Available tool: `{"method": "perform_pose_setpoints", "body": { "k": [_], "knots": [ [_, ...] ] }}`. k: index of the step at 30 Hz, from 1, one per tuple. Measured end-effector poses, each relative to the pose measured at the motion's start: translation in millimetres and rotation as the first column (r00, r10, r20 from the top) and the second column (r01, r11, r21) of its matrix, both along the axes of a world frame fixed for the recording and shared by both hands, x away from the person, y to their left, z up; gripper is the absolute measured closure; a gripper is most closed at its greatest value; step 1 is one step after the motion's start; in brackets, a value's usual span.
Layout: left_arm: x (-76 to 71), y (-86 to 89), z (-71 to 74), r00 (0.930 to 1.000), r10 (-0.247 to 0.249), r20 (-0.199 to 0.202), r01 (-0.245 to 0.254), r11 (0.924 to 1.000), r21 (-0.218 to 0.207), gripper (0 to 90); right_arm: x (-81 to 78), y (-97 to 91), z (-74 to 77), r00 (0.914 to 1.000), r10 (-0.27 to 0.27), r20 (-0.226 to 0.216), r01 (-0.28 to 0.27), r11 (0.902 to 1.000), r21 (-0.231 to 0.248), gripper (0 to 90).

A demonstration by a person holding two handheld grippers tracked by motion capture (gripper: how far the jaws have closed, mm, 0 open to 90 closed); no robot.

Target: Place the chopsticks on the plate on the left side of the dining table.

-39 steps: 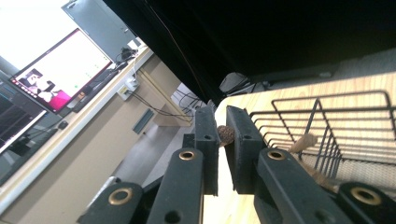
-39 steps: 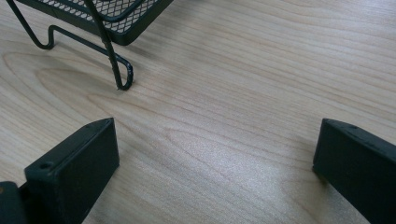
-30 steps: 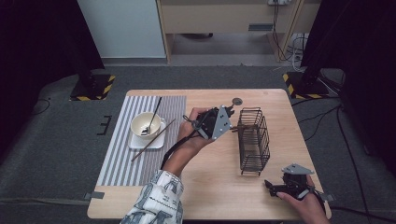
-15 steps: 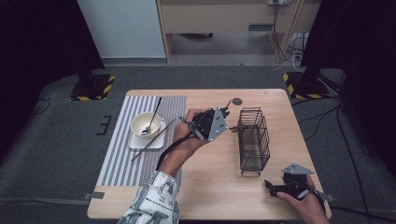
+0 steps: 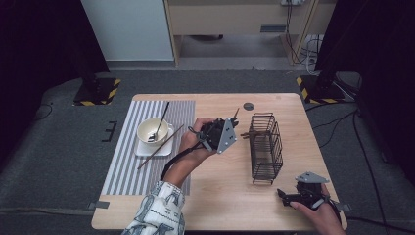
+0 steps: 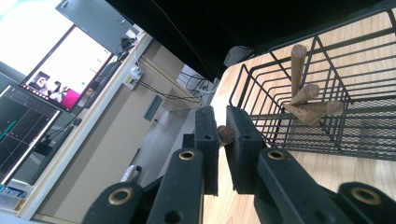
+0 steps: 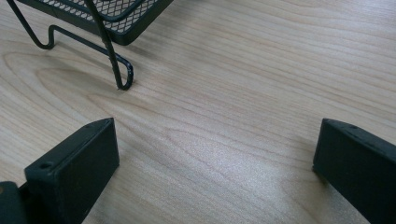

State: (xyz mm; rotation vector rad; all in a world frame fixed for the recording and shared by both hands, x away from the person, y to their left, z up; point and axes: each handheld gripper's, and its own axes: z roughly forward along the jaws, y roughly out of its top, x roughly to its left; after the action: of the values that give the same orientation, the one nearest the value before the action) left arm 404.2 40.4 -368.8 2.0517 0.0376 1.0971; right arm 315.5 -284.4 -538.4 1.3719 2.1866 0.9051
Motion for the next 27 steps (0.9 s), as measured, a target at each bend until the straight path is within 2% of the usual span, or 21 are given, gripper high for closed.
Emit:
{"method": "perform_pose_setpoints", "body": {
  "k": [5,9,12,27],
  "knots": [
    [-1.1,0.4,-3.3,1.0000,0.000,0.000,0.000,1.0000,0.010,83.1,0.1,-0.1,0.0,1.0000,0.001,0.001,-0.001,1.0000,-0.001,0.2],
    [-2.2,4.4,-5.7,1.0000,0.006,-0.002,-0.006,0.9999,-0.013,83.1,-0.2,0.0,0.0,1.0000,0.000,0.000,0.000,1.0000,0.000,0.2],
    [-2.4,10.3,-8.8,0.9998,0.016,-0.010,-0.016,0.9991,-0.039,83.1,-0.2,0.0,0.0,1.0000,0.000,0.000,0.000,1.0000,0.000,0.2],
    [-4.7,45.3,-27.3,0.9968,0.070,-0.037,-0.073,0.9957,-0.058,83.1,-0.2,0.0,0.0,1.0000,0.000,0.000,0.000,1.0000,0.000,0.2]
  ]
}}
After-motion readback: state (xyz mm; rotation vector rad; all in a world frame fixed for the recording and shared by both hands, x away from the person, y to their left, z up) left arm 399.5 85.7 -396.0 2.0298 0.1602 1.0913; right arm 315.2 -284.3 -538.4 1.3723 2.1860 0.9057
